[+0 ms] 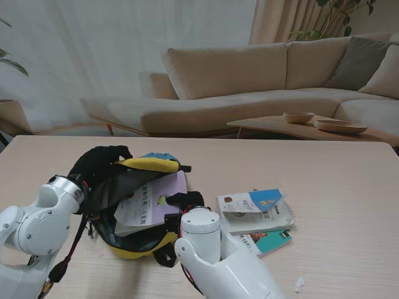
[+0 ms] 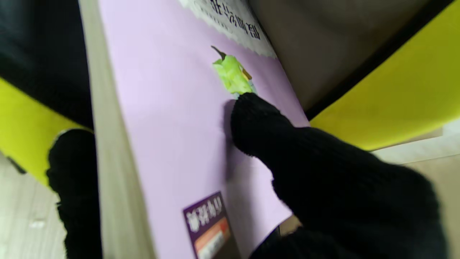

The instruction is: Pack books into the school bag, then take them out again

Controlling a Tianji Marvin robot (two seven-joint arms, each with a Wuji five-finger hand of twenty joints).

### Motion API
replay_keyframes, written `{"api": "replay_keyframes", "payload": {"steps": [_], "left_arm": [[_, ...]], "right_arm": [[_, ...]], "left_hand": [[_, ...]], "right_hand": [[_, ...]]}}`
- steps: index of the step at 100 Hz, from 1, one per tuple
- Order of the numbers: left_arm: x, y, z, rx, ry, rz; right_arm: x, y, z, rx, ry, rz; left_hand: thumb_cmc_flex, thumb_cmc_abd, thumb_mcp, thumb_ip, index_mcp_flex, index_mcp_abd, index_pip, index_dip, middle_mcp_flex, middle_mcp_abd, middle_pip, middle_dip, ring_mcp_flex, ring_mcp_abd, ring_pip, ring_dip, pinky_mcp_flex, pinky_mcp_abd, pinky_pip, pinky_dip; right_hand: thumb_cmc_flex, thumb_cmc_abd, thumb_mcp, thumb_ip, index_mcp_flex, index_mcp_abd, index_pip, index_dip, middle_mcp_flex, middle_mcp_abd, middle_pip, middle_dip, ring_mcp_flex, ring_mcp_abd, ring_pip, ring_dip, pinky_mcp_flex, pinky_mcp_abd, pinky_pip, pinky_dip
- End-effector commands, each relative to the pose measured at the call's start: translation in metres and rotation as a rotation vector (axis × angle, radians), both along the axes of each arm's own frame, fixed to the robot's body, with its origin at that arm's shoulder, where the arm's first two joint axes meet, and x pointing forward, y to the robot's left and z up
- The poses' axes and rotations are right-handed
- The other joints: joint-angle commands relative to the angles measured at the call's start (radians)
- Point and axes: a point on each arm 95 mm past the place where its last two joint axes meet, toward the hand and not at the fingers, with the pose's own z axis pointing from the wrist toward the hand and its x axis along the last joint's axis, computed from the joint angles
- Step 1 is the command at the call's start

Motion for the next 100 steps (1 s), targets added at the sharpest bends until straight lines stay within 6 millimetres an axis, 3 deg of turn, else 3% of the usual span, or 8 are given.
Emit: {"api": "replay_keyframes", "payload": {"steps": [1, 32, 100], "left_arm": [[-0.004, -0.005, 0.005, -0.003, 0.002, -0.013], [-0.007, -0.011, 0.009, -0.006, 0.012, -0.018], [-0.012, -0.015, 0.014, 0.0, 0.021, -0.026]], "right_arm": [[0.0, 0.018, 0.009, 0.04, -0.009, 0.025], [0.007, 0.045, 0.004, 0.027, 0.042, 0.008], [0.016, 0.081, -0.01, -0.019, 0.094, 0.038]], "left_hand": [[0.048, 0.021, 0.091, -0.005, 0.041, -0.009, 0.091, 0.01, 0.07, 0.003, 0.066, 0.007, 0.037, 0.023, 0.066, 0.001, 0.005, 0.033, 0.071, 0.024], [0.047, 0.021, 0.091, -0.006, 0.04, -0.006, 0.089, 0.009, 0.068, 0.001, 0.067, 0.007, 0.038, 0.022, 0.067, 0.001, 0.005, 0.032, 0.072, 0.024], [0.035, 0.01, 0.115, -0.007, 0.042, -0.001, 0.091, 0.004, 0.073, -0.004, 0.077, 0.012, 0.048, 0.019, 0.077, 0.002, 0.016, 0.035, 0.08, 0.025]], "right_hand": [[0.125, 0.112, 0.088, 0.004, 0.11, -0.226, 0.208, 0.083, -0.003, -0.01, 0.041, -0.007, 0.08, -0.016, 0.027, -0.004, 0.014, 0.016, 0.03, -0.004], [0.125, 0.113, 0.087, 0.003, 0.106, -0.226, 0.218, 0.07, -0.006, -0.011, 0.045, -0.015, 0.08, -0.017, 0.022, -0.007, 0.013, 0.014, 0.026, -0.007], [0.125, 0.121, 0.08, -0.001, 0.093, -0.23, 0.235, 0.047, -0.018, -0.017, 0.05, -0.027, 0.066, -0.022, 0.014, -0.011, 0.005, 0.008, 0.008, -0.018]]}}
